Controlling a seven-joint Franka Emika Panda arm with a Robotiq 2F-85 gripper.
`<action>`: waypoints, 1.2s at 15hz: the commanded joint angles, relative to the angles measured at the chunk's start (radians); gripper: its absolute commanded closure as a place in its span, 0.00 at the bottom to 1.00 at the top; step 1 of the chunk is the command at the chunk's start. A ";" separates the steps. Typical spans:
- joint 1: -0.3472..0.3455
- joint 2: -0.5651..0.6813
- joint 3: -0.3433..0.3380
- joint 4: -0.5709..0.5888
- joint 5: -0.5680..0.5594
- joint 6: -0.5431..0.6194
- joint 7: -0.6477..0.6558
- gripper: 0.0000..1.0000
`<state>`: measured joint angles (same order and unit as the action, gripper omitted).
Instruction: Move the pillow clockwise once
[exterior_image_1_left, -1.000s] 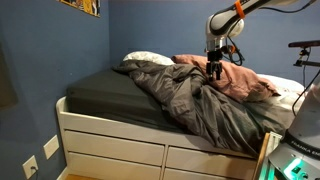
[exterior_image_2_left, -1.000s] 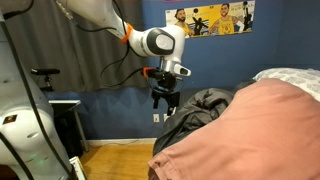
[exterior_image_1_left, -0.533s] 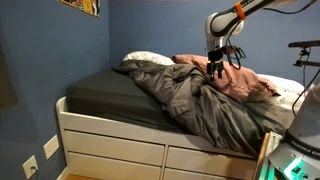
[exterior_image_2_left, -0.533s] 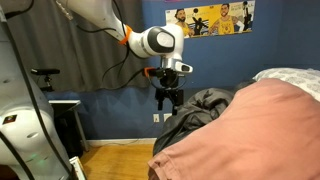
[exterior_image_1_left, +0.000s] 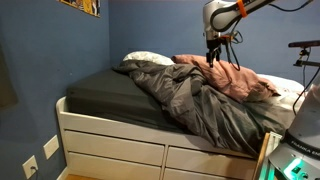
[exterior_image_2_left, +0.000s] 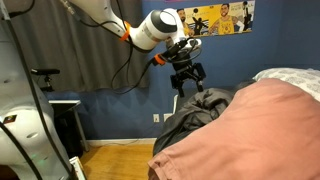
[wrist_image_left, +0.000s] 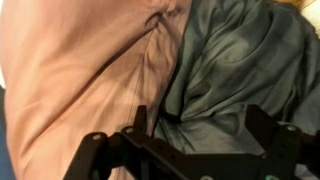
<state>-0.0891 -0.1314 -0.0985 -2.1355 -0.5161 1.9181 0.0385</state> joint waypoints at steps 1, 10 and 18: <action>-0.028 0.050 -0.006 0.080 -0.131 0.049 -0.008 0.00; -0.053 0.071 -0.036 0.073 -0.166 0.126 -0.003 0.00; -0.065 0.107 -0.049 0.074 -0.189 0.270 0.033 0.00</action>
<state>-0.1423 -0.0505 -0.1362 -2.0650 -0.6833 2.1066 0.0460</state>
